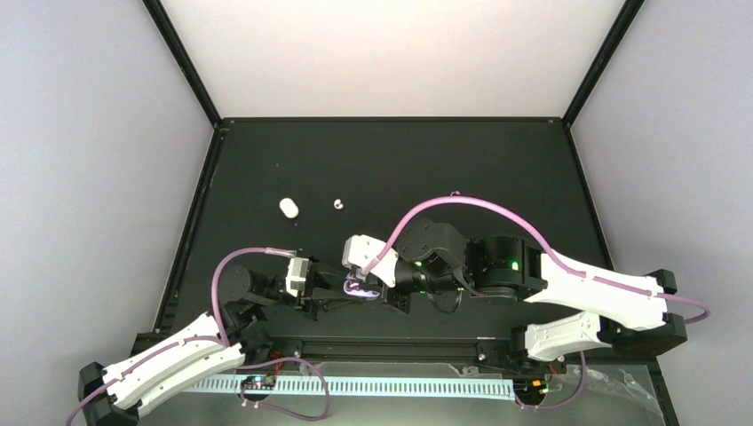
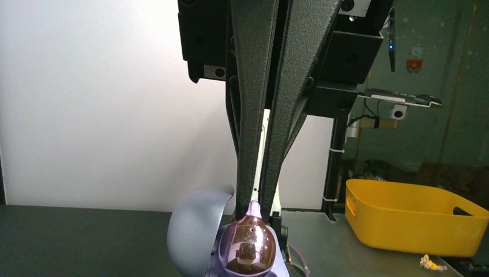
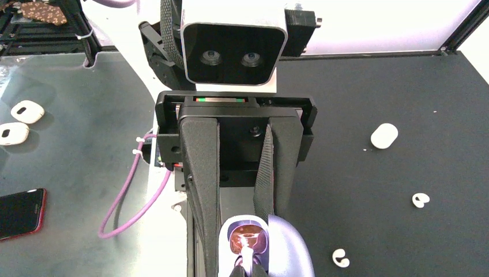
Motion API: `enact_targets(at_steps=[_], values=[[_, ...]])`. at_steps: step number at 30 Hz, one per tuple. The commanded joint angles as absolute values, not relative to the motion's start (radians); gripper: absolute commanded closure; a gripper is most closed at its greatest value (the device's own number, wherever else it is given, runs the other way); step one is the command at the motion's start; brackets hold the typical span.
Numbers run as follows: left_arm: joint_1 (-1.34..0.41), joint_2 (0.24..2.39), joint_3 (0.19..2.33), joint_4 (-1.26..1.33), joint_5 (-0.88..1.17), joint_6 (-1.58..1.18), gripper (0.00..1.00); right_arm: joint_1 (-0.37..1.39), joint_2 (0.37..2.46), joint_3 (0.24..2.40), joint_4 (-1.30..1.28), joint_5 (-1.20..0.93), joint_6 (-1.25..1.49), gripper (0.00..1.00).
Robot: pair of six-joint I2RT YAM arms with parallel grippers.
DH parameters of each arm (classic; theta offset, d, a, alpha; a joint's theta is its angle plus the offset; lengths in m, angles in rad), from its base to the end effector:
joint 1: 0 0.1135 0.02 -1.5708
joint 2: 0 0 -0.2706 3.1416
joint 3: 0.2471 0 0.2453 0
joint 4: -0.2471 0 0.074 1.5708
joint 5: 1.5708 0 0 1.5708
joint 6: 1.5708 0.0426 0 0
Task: Insert the wireless bluetooth earbuds into the charging case
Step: Place the earbud in the charging case.
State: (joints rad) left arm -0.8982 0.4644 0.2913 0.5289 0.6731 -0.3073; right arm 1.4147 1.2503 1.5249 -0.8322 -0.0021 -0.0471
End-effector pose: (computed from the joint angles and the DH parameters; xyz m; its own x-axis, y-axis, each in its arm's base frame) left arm 0.0560 -0.1130 0.2902 -0.0883 -0.2688 -0.9591 0.9956 -0.0538 -0.0765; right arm 0.0382 0.2434 0.4309 -0.0357 -0.5294 -0.8476 -0.9909 0.1289 -0.0388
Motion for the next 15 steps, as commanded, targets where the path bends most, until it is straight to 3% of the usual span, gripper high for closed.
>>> enact_targets(at_steps=[1, 15], values=[[-0.905, 0.455, 0.321, 0.564, 0.667, -0.287, 0.99, 1.422, 1.263, 1.530, -0.875, 0.005, -0.048, 0.99], [-0.905, 0.450, 0.321, 0.552, 0.679, -0.283, 0.99, 1.422, 1.309, 1.584, -0.911, 0.014, -0.046, 0.99]])
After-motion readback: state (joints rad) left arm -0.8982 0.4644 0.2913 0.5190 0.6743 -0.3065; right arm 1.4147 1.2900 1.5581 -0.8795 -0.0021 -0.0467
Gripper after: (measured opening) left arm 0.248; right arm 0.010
